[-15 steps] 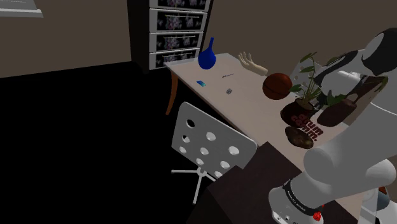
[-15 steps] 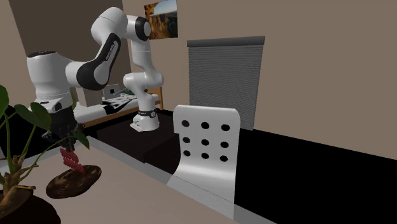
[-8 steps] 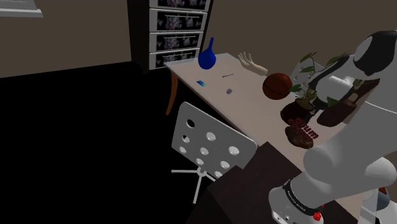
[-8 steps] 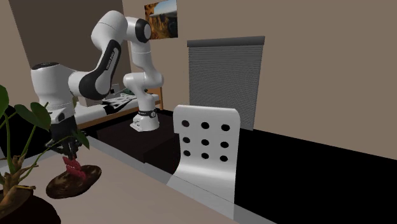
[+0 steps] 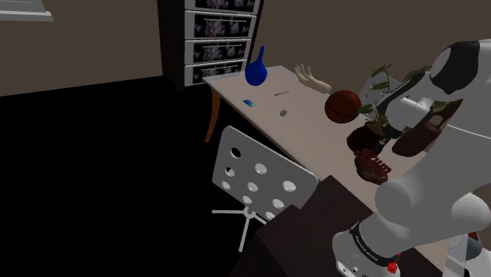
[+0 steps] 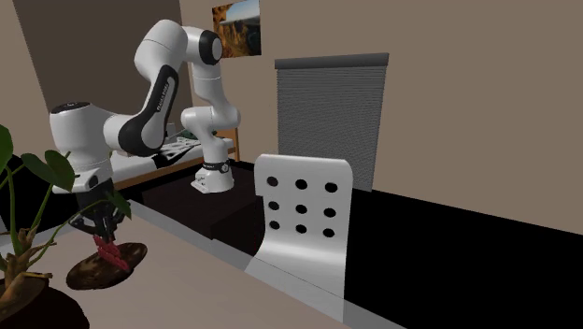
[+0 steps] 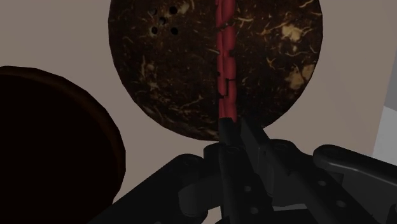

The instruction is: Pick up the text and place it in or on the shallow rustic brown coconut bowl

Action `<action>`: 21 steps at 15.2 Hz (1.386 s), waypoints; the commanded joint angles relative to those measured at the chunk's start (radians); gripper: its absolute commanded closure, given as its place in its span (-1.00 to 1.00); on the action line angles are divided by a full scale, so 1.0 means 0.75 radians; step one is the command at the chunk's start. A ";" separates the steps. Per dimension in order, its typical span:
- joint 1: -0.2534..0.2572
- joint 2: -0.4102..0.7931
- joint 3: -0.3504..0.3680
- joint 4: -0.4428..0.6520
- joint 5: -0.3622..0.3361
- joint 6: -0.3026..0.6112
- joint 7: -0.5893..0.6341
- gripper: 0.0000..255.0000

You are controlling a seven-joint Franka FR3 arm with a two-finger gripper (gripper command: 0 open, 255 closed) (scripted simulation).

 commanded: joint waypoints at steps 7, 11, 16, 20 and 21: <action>-0.002 0.006 -0.002 -0.008 0.000 0.003 0.001 -1.00; 0.024 -0.068 -0.038 0.004 -0.064 -0.072 0.042 -1.00; 0.044 -0.131 -0.061 0.019 -0.117 -0.139 0.078 -1.00; 0.044 -0.131 -0.061 0.019 -0.117 -0.139 0.078 -1.00; 0.044 -0.131 -0.061 0.019 -0.117 -0.139 0.078 -1.00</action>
